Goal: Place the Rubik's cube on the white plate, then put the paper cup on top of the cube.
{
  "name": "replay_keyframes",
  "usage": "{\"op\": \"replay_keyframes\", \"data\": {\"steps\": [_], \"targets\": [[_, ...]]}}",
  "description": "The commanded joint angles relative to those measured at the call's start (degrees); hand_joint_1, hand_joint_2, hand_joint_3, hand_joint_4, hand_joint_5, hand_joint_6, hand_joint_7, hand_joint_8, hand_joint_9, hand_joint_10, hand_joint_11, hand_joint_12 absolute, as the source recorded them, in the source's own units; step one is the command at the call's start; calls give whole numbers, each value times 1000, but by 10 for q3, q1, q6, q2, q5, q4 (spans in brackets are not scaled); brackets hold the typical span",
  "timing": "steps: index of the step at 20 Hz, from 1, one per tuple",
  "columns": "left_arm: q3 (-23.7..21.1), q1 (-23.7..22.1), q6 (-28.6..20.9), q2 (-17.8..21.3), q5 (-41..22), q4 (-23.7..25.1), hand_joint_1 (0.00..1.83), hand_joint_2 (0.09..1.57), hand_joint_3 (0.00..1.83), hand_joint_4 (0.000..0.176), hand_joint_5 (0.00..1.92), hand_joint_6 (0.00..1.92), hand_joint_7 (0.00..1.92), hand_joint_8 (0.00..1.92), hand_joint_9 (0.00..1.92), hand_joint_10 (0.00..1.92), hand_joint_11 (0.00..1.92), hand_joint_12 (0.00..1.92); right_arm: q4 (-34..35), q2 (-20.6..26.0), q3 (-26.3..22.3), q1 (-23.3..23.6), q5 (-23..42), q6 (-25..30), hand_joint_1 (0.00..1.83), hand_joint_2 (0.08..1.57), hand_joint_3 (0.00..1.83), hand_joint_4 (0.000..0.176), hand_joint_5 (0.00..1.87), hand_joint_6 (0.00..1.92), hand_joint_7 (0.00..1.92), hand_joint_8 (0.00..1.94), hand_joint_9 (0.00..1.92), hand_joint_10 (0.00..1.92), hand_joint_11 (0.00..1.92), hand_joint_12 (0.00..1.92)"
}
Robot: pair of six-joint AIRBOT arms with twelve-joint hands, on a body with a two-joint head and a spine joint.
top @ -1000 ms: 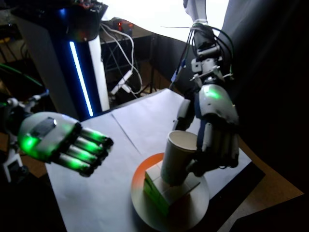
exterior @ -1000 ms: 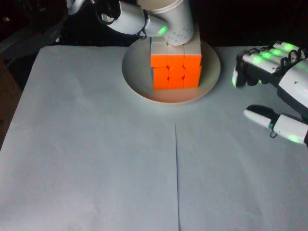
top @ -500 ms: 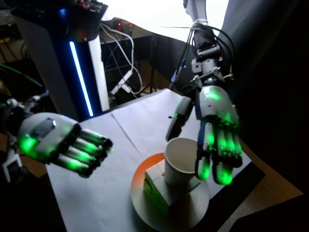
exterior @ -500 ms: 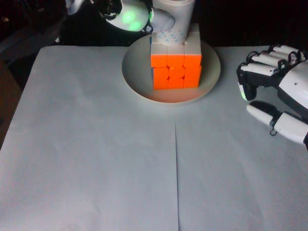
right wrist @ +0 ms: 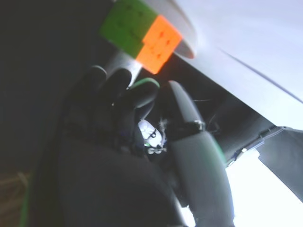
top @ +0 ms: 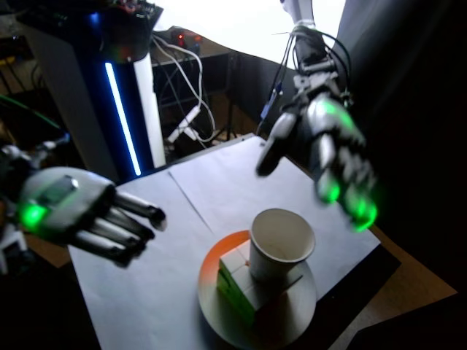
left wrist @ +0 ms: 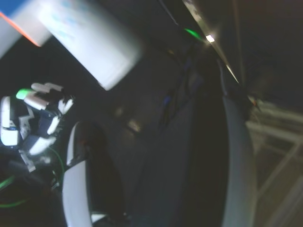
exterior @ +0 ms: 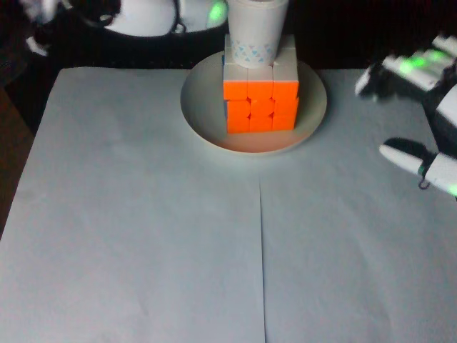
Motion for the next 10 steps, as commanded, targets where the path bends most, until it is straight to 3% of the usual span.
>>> {"op": "replay_keyframes", "data": {"steps": [1,2,3,4,5,6,7,8,9,10], "targets": [[-7,2,10,9,-93,-24,458,1241,28,127,0,0,0,0,0,0,0,0,-8,4,-3,4,84,0,239,1310,1,38,2,1,42,1,32,80,0,329],[-15,9,17,19,-107,-31,393,1251,26,102,0,0,0,0,0,0,0,0,-8,10,-5,4,92,0,202,1321,4,69,0,0,1,0,0,2,0,12],[-25,17,23,31,-121,-38,373,1261,19,89,0,0,0,0,0,0,8,4,-8,15,-8,4,98,0,143,1331,8,62,0,0,0,0,0,0,0,0],[-32,24,28,39,-131,-45,327,1276,0,104,0,0,0,0,0,0,0,372,-8,18,-9,4,103,0,84,1331,7,47,0,0,0,0,0,0,0,0],[-42,36,39,51,-149,-56,314,1265,0,99,0,0,0,0,0,0,0,397,-8,24,-12,4,109,0,67,1328,5,51,0,0,0,0,0,0,0,0],[-53,48,48,62,-166,-66,294,1225,0,94,0,0,0,0,0,0,0,479,-8,30,-15,4,117,-1,9,1329,5,84,0,0,0,0,0,0,0,0],[-60,57,53,70,-179,-72,351,1199,0,97,0,0,0,0,0,0,0,7,-8,34,-16,4,122,-2,30,1345,10,69,0,0,0,0,0,0,0,0],[-67,67,53,78,-190,-76,338,1195,0,85,0,0,0,0,0,0,0,0,-8,38,-19,4,127,-5,34,1341,8,88,0,0,0,0,0,0,0,0],[-73,77,57,85,-201,-82,342,1196,0,90,0,0,0,0,0,0,0,0,-8,42,-22,4,131,-10,48,1325,0,75,0,0,0,0,0,0,0,0],[-83,93,68,96,-218,-95,382,1215,5,92,0,0,0,0,0,0,0,0,-8,47,-25,4,138,-11,57,1354,12,38,0,0,0,0,0,0,0,0]]}}
